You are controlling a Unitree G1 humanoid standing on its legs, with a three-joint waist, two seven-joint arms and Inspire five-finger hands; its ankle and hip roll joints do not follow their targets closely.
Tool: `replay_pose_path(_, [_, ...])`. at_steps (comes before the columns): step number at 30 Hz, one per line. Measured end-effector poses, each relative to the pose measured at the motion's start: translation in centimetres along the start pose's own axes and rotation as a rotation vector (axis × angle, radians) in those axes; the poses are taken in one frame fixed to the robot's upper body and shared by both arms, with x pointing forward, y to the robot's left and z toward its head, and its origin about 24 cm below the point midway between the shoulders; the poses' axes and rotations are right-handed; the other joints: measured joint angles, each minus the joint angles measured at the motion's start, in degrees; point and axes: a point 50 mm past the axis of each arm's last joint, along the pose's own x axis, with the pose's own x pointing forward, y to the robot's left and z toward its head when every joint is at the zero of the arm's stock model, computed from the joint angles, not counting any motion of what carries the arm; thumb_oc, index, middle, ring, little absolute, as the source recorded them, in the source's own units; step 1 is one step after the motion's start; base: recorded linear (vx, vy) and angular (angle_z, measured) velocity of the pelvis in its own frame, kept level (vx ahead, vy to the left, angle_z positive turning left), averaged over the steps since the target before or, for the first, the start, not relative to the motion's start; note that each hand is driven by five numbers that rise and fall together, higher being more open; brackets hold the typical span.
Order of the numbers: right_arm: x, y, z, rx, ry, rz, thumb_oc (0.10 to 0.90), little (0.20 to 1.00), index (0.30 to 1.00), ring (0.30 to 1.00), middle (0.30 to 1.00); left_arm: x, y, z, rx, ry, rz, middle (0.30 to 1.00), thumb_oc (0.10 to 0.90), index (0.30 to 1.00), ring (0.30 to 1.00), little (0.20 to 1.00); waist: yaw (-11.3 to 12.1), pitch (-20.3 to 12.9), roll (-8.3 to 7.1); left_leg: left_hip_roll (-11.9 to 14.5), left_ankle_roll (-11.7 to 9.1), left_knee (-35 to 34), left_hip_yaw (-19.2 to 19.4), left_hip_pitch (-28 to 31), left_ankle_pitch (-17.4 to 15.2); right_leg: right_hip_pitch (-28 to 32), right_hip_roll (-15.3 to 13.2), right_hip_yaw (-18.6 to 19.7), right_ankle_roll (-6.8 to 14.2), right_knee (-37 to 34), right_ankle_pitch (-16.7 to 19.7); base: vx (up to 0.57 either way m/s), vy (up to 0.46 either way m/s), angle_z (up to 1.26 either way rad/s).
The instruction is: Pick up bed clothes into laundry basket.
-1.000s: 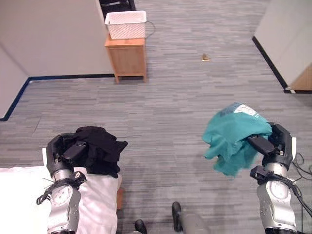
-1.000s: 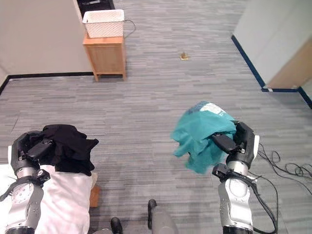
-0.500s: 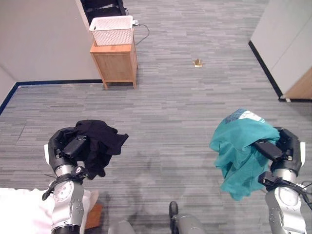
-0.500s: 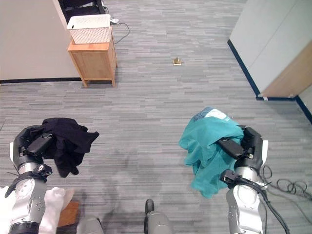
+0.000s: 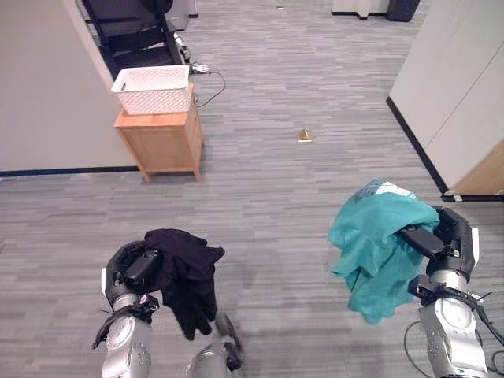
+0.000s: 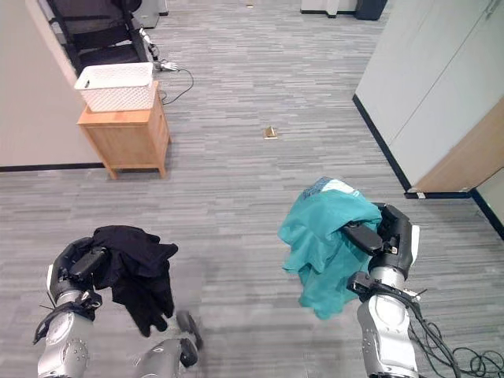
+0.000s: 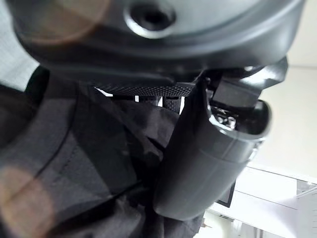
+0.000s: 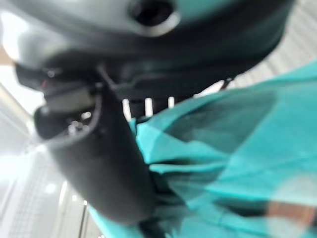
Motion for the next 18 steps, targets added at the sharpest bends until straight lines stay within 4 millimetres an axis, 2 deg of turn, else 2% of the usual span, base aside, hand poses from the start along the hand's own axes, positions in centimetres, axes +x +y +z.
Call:
replay_pose_path(1, [-0.7, -0.2, -0.6, -0.027, 0.029, 0.013, 0.4, 0.3, 0.3, 0.3, 0.3, 0.1, 0.0, 0.3, 0.014, -0.011, 0.003, 0.3, 0.4, 0.3, 0.3, 0.3, -0.2, -1.8, -1.45, -3.0, 1.1, -3.2, -3.3, 1.8, -0.8, -7.2, -3.8, -3.9, 1.2, 16.3, 2.5, 0.6, 0.262, -0.06])
replay_pose_path(2, [-1.1, -0.3, -0.6, -0.032, 0.028, 0.025, 0.4, 0.3, 0.3, 0.3, 0.3, 0.4, -0.5, 1.0, 0.016, -0.035, -0.009, 0.3, 0.4, 0.3, 0.3, 0.3, -0.4, -2.7, -2.92, -6.9, 1.5, -5.2, -7.3, 4.9, -1.6, -19.5, -11.5, -5.8, 1.7, 42.1, 12.7, 0.62, 0.236, 0.34])
replay_pose_path(3, [-1.3, -0.4, -0.2, -0.029, 0.011, 0.023, 0.4, 0.3, 0.3, 0.3, 0.3, 0.8, -1.3, 1.3, 0.007, -0.047, -0.021, 0.3, 0.4, 0.3, 0.3, 0.3, -1.6, -2.1, -2.54, -8.2, 0.4, -5.9, -9.6, 6.6, -2.3, -24.2, -12.9, -3.9, 0.3, 49.9, 13.6, 0.52, 0.185, 0.83])
replay_pose_path(4, [-1.2, -0.5, 0.1, -0.026, -0.005, 0.015, 0.4, 0.3, 0.3, 0.3, 0.3, 1.2, -2.3, 1.7, -0.003, -0.061, -0.043, 0.3, 0.4, 0.3, 0.3, 0.3, -3.9, -0.9, -1.85, -8.3, 0.6, -6.3, -12.3, 9.0, -2.8, -27.8, -13.8, -1.8, 0.0, 53.0, 12.9, 0.29, 0.089, 1.24])
replay_pose_path(5, [-1.1, -0.7, 0.2, -0.034, -0.01, 0.007, 0.4, 0.3, 0.3, 0.3, 0.3, 1.4, -3.1, 1.9, -0.009, -0.07, -0.067, 0.3, 0.4, 0.3, 0.3, 0.3, -5.0, -0.1, -0.3, -8.0, 0.4, -7.1, -13.6, 10.9, -2.7, -31.3, -15.7, -1.4, -0.6, 54.0, 12.3, 0.42, 0.017, 1.22])
replay_pose_path(6, [-1.1, -0.7, 0.1, -0.039, -0.005, 0.009, 0.4, 0.3, 0.3, 0.3, 0.3, 2.0, -4.4, 2.9, -0.022, -0.105, -0.098, 0.3, 0.4, 0.3, 0.3, 0.3, -4.9, 1.3, 2.61, -6.4, -0.5, -7.6, -15.3, 14.3, -2.7, -38.9, -20.5, -1.1, -2.4, 52.2, 11.6, 0.46, -0.033, 0.79])
replay_pose_path(7, [-1.3, -0.4, -0.1, -0.041, 0.005, 0.025, 0.4, 0.3, 0.3, 0.3, 0.3, 2.1, -4.5, 3.3, -0.03, -0.124, -0.098, 0.3, 0.4, 0.3, 0.3, 0.3, -4.7, 2.0, 4.15, -4.6, -0.6, -8.0, -16.1, 16.5, -2.8, -41.7, -20.3, 0.3, -2.4, 50.1, 12.0, 0.61, -0.071, 0.6])
replay_pose_path(8, [-1.6, -0.5, -0.5, -0.049, 0.022, 0.041, 0.4, 0.3, 0.3, 0.3, 0.3, 2.2, -4.6, 3.8, -0.04, -0.142, -0.099, 0.3, 0.4, 0.3, 0.3, 0.3, -5.1, 2.9, 6.22, -2.1, -0.1, -9.1, -17.8, 19.6, -3.1, -43.5, -17.8, 1.9, -1.6, 44.8, 11.7, 0.45, -0.098, 0.58])
replay_pose_path(9, [-1.7, -0.6, -0.7, -0.053, 0.033, 0.044, 0.4, 0.3, 0.3, 0.3, 0.3, 2.2, -4.6, 4.2, -0.04, -0.159, -0.102, 0.3, 0.4, 0.3, 0.3, 0.3, -5.3, 3.1, 6.93, -0.6, -1.0, -9.5, -19.4, 21.2, -2.9, -42.9, -16.3, 3.1, -1.7, 37.5, 11.7, 0.47, -0.136, 0.95])
replay_pose_path(10, [-1.9, -0.9, -1.1, -0.061, 0.056, 0.035, 0.4, 0.3, 0.3, 0.3, 0.3, 2.4, -4.6, 4.9, -0.027, -0.185, -0.113, 0.3, 0.4, 0.3, 0.3, 0.3, -6.0, 2.8, 5.48, 0.5, -2.7, -8.0, -20.1, 22.5, -2.9, -41.4, -16.8, 3.5, -3.1, 24.9, 12.9, 0.48, -0.168, 0.93])
replay_pose_path(11, [-1.9, -1.0, -1.2, -0.063, 0.06, 0.034, 0.4, 0.3, 0.3, 0.3, 0.3, 2.4, -4.0, 5.2, -0.017, -0.199, -0.103, 0.3, 0.4, 0.3, 0.3, 0.3, -6.1, 1.9, 4.79, 0.9, -4.4, -8.4, -20.8, 24.1, -3.6, -40.5, -16.2, 3.6, -3.2, 17.8, 13.5, 0.32, -0.138, 0.92])
replay_pose_path(12, [-2.1, -1.2, -1.4, -0.058, 0.067, 0.024, 0.4, 0.3, 0.3, 0.3, 0.3, 2.4, -3.7, 5.4, -0.004, -0.204, -0.099, 0.3, 0.4, 0.3, 0.3, 0.3, -6.3, 1.0, 3.39, 0.8, -7.2, -7.1, -20.8, 24.6, -4.5, -37.7, -15.9, 3.9, -3.5, 7.8, 17.3, 0.34, -0.159, 0.64])
replay_pose_path(13, [-1.5, -2.1, -1.5, -0.084, 0.076, 0.001, 0.4, 0.3, 0.3, 0.3, 0.3, 2.1, -3.2, 4.3, -0.028, -0.181, -0.069, 0.3, 0.4, 0.3, 0.3, 0.3, -6.0, 0.2, 4.77, 3.9, -13.5, -3.7, -20.9, 25.9, -7.8, -33.6, -13.4, 3.7, -4.1, -0.2, 20.9, 0.52, -0.245, 0.48])
replay_pose_path(14, [-0.9, -2.2, -1.7, -0.071, 0.082, -0.025, 0.4, 0.3, 0.3, 0.3, 0.3, 1.8, -3.0, 3.7, -0.028, -0.15, -0.061, 0.3, 0.4, 0.3, 0.3, 0.3, -5.9, -0.3, 4.8, 3.7, -16.4, -3.3, -21.0, 25.0, -9.9, -33.1, -12.8, 5.4, -4.3, -0.1, 19.4, 0.74, -0.305, 0.31])
replay_pose_path(15, [-0.3, -2.7, -1.3, -0.059, 0.07, -0.053, 0.4, 0.3, 0.3, 0.3, 0.3, 1.5, -3.7, 3.1, -0.037, -0.128, -0.087, 0.3, 0.4, 0.3, 0.3, 0.3, -5.7, -0.2, 4.73, 1.3, -18.5, -6.2, -22.7, 23.5, -9.4, -34.7, -12.7, 6.9, -4.7, 3.4, 18.1, 0.68, -0.284, 0.25])
replay_pose_path(16, [0.0, -3.0, -0.7, -0.059, 0.046, -0.062, 0.4, 0.3, 0.3, 0.3, 0.3, 1.5, -4.4, 2.9, -0.051, -0.122, -0.103, 0.3, 0.4, 0.3, 0.3, 0.3, -6.2, 0.4, 5.4, 1.1, -17.4, -7.7, -24.3, 22.1, -1.6, -37.2, -11.8, 9.1, -5.1, 9.7, 17.7, 0.35, -0.12, 0.79])
replay_pose_path(17, [-0.1, -3.5, -0.7, -0.066, 0.05, -0.076, 0.4, 0.3, 0.3, 0.3, 0.3, 1.5, -5.2, 2.6, -0.054, -0.109, -0.123, 0.3, 0.4, 0.3, 0.3, 0.3, -7.7, 0.9, 5.12, 2.2, -16.1, -7.6, -24.5, 22.5, -0.4, -39.8, -10.8, 11.4, -3.1, 16.7, 14.5, 0.3, -0.153, 0.92])
replay_pose_path(18, [-0.2, -3.6, -0.8, -0.068, 0.053, -0.077, 0.4, 0.3, 0.3, 0.3, 0.3, 1.5, -5.3, 2.5, -0.046, -0.108, -0.133, 0.3, 0.4, 0.3, 0.3, 0.3, -8.6, 0.5, 4.93, 3.5, -15.8, -8.6, -25.2, 23.4, -0.2, -40.1, -9.1, 13.8, -0.6, 14.9, 11.1, 0.44, -0.265, 0.85])
